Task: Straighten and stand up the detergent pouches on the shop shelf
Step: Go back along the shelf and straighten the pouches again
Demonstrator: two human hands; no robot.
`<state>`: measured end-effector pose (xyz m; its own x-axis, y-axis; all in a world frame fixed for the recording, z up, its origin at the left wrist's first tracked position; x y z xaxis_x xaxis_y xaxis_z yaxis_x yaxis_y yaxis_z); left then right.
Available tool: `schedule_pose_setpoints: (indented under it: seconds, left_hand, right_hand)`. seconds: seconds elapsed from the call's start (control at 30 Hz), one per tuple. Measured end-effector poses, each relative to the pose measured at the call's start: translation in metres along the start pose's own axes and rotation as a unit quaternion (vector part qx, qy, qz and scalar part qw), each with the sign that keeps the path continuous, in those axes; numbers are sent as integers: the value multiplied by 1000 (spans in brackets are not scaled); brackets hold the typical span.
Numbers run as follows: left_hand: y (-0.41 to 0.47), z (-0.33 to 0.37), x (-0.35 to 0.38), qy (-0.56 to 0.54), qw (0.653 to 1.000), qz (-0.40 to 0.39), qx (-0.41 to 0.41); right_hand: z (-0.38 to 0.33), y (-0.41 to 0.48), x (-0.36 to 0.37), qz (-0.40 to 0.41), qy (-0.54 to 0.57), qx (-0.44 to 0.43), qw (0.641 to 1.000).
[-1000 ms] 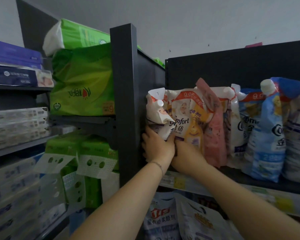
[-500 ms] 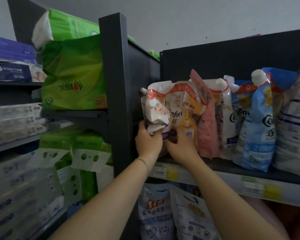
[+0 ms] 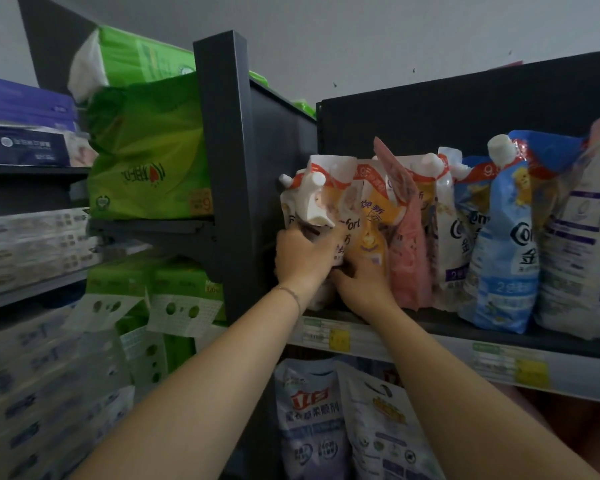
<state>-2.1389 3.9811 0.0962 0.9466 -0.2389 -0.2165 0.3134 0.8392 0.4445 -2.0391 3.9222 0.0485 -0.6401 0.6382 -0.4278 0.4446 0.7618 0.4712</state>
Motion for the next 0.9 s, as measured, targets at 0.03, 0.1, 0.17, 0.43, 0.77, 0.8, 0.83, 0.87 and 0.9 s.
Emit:
schedule_pose_setpoints:
  seconds: [0.03, 0.1, 0.17, 0.43, 0.77, 0.8, 0.83, 0.87, 0.9]
  left_hand:
    - [3, 2, -3, -13, 1000, -2, 7]
    - [10, 6, -8, -24, 999, -1, 28]
    - [16, 12, -12, -7, 998, 11, 67]
    - [20, 27, -21, -31, 992, 24, 117]
    - [-1, -40, 5, 23, 997, 74, -16]
    - [-2, -44, 5, 2, 996, 87, -15]
    - [-2, -47, 4, -22, 995, 97, -13]
    - [-2, -49, 4, -41, 994, 104, -7]
    - [-2, -51, 4, -53, 992, 111, 2]
  right_hand:
    - [-1, -1, 1, -11, -7, 1, 1000]
    - [-2, -2, 2, -28, -23, 4, 999]
    - [-4, -3, 3, -32, -37, 8, 999]
    - [-4, -2, 3, -34, -62, 18, 997]
    - [1, 1, 3, -24, -71, 35, 997]
    - [2, 1, 4, -23, -83, 37, 996]
    - [1, 1, 4, -20, -92, 38, 995]
    - [1, 1, 4, -17, -88, 41, 995]
    - [1, 2, 4, -14, -72, 42, 996]
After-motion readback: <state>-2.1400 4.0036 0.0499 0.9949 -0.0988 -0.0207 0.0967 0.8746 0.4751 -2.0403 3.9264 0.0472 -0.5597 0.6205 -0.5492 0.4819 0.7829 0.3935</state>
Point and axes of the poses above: each hand's wrist, its own y-axis towards the middle knuckle, its own x-axis out of the palm, z = x × y, the point moved 4 cm from there along y, towards the middle knuckle, and after that the axes turned 4 degrees about -z, right-handed, at the moved point
